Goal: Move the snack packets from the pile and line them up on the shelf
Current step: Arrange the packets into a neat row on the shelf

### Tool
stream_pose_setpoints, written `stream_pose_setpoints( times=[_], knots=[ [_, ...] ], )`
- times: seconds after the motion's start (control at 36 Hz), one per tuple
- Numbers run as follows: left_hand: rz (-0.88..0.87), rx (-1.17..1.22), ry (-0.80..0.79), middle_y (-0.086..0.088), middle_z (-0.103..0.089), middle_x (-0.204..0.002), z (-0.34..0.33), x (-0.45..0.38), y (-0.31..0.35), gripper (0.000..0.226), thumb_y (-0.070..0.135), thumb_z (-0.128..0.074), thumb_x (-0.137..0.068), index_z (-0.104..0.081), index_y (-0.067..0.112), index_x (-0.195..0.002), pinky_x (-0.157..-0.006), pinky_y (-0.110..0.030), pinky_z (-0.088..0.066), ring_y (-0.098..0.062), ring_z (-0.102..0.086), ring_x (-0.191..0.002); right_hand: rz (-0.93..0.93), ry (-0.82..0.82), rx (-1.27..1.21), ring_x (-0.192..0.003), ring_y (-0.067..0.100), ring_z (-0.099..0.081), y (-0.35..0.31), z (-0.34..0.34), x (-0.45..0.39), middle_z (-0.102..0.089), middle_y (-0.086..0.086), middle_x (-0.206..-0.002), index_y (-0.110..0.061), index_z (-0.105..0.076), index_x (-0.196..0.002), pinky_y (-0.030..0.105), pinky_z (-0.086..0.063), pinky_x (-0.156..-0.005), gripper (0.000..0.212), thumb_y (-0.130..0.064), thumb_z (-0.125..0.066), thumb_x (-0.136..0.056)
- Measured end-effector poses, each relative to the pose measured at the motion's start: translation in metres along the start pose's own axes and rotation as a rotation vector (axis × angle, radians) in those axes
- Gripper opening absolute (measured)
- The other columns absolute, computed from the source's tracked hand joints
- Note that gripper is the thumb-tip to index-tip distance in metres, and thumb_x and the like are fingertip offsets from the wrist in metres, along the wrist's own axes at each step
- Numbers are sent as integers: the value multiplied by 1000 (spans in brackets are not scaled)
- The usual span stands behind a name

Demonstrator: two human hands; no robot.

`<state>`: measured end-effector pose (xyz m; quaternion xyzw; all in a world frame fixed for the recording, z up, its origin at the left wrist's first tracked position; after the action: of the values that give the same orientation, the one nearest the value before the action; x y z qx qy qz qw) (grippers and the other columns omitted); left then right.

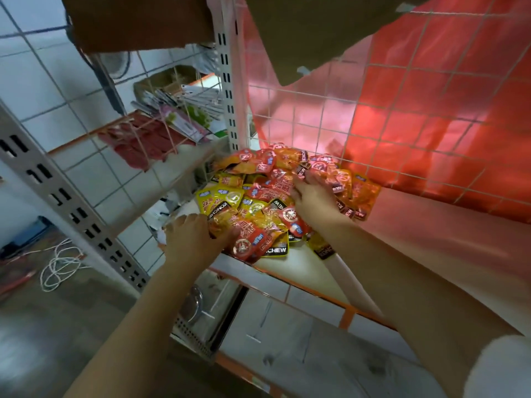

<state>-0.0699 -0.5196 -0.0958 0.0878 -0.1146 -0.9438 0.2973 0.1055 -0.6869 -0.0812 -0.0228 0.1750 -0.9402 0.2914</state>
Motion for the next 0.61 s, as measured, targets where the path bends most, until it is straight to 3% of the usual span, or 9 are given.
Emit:
stream_pose_setpoints(
  times=[0.06, 0.11, 0.17, 0.22, 0.31, 0.36, 0.5, 0.61],
  knots=[
    [7, 33, -6, -5, -55, -77, 4, 1, 6, 71, 81, -40, -67, -53, 12, -77, -85, -44, -44, -31, -58, -90, -27, 16, -55, -136, 32, -29, 2, 3, 2, -37, 16, -145, -13, -52, -132, 32, -24, -111, 37, -26, -43, -99],
    [28, 66, -16, -9, -61, -98, 5, 2, 11, 62, 67, -58, -73, -54, 12, -102, -96, -46, -40, -32, -53, -107, -46, 38, -94, -122, 33, -46, 4, 8, 4, -51, 16, -133, -11, -63, -119, 30, -36, -101, 28, -19, -51, -95],
    [43, 122, -37, -12, -57, -122, 6, 0, 13, 76, 60, -66, -73, -44, 11, -126, -99, -44, -37, -33, -49, -117, -56, 59, -118, -111, 30, -53, 5, 11, 5, -58, 12, -123, -13, -65, -114, 32, -41, -97, 24, -17, -56, -92],
    [47, 171, -47, -16, -50, -129, 8, -3, 14, 91, 57, -71, -69, -33, 11, -137, -97, -44, -37, -35, -46, -120, -78, 81, -85, -119, 30, -46, 6, 13, 5, -53, 9, -126, -17, -58, -121, 39, -36, -103, 32, -20, -60, -89],
    [58, 227, -19, -22, -47, -129, 12, -6, 14, 99, 49, -80, -62, -33, 9, -139, -99, -48, -38, -38, -43, -120, -175, 80, -26, -132, 32, -27, 10, 15, 6, -35, 12, -138, -18, -38, -135, 46, -21, -109, 61, -29, -67, -83],
    [49, 270, 21, -23, -46, -127, 16, -5, 19, 96, 39, -85, -60, -36, 6, -136, -100, -49, -37, -38, -41, -120, -193, 104, -43, -132, 31, -28, 14, 17, 8, -36, 12, -138, -16, -33, -138, 46, -22, -109, 71, -31, -71, -79],
    [24, 344, 31, -18, -44, -133, 24, 3, 35, 94, 26, -85, -65, -33, 8, -141, -99, -44, -37, -36, -43, -122, -113, 171, -221, -115, 29, -52, 22, 15, 23, -58, 11, -123, -12, -48, -129, 40, -42, -98, 51, -14, -67, -82],
    [-6, 425, 141, -15, -55, -125, 31, 7, 38, 64, 13, -78, -73, -47, 7, -129, -91, -41, -42, -33, -51, -113, -100, 270, -330, -100, 28, -58, 33, 21, 40, -63, 12, -107, -8, -55, -112, 34, -47, -83, 34, -1, -59, -79]
  ],
)
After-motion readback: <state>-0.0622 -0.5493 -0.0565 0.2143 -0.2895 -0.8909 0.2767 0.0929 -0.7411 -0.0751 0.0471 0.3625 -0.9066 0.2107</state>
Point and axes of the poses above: each hand's wrist, its own x-axis away from the middle knuckle, its own z-axis out of the back of the hand, y = z × x, the point moved 4 cm from there along -x, towards the middle knuckle
